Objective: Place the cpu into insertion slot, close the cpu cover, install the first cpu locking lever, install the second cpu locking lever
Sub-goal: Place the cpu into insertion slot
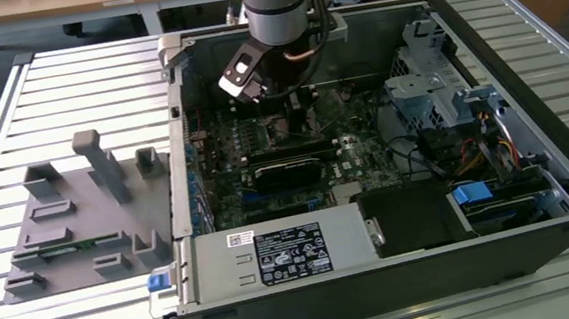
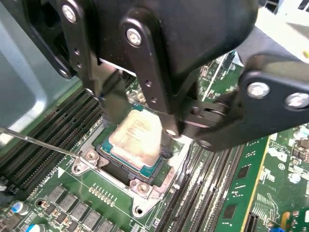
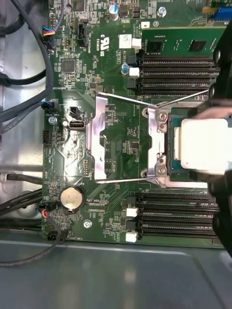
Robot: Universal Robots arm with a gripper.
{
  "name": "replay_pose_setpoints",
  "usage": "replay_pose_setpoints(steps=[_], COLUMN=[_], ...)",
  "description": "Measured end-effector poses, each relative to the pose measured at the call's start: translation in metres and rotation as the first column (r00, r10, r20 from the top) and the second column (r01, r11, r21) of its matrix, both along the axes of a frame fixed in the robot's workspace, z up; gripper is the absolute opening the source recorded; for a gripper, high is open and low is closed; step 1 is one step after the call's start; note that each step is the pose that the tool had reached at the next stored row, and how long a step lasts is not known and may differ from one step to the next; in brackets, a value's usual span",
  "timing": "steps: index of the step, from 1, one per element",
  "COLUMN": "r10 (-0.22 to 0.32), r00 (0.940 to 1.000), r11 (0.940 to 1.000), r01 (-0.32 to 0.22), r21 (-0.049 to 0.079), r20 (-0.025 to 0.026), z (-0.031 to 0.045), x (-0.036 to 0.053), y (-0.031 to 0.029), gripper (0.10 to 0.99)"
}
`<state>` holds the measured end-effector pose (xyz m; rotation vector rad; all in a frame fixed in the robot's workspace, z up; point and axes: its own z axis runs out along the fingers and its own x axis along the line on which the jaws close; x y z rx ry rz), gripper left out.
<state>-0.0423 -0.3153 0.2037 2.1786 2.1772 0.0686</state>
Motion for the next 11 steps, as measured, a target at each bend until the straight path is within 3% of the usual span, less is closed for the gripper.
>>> replay_pose_setpoints(steps=[3, 4, 6, 7, 10, 11], r10=[0.000, 0.000, 0.000, 0.000, 0.000, 0.000], r00=[1.0000, 1.0000, 1.0000, 1.0000, 1.0000, 1.0000], r11=[1.0000, 1.0000, 1.0000, 1.0000, 1.0000, 1.0000], r01=[0.000, 0.000, 0.000, 0.000, 0.000, 0.000], r21=[0.000, 0.000, 0.000, 0.000, 0.000, 0.000], r20=[-0.0022, -0.0031, -0.0045, -0.0053, -0.0080, -0.0081], z=[0.0016, 0.0019, 0.0023, 0.0024, 0.0035, 0.0039], x=[0.0002, 0.0002, 0.0002, 0.0004, 0.0005, 0.0005], y=[0.0000, 0.0000, 0.0001, 0.0000, -0.0001, 0.0000], gripper=[0.416, 0.416, 0.298, 0.298, 0.125, 0.125])
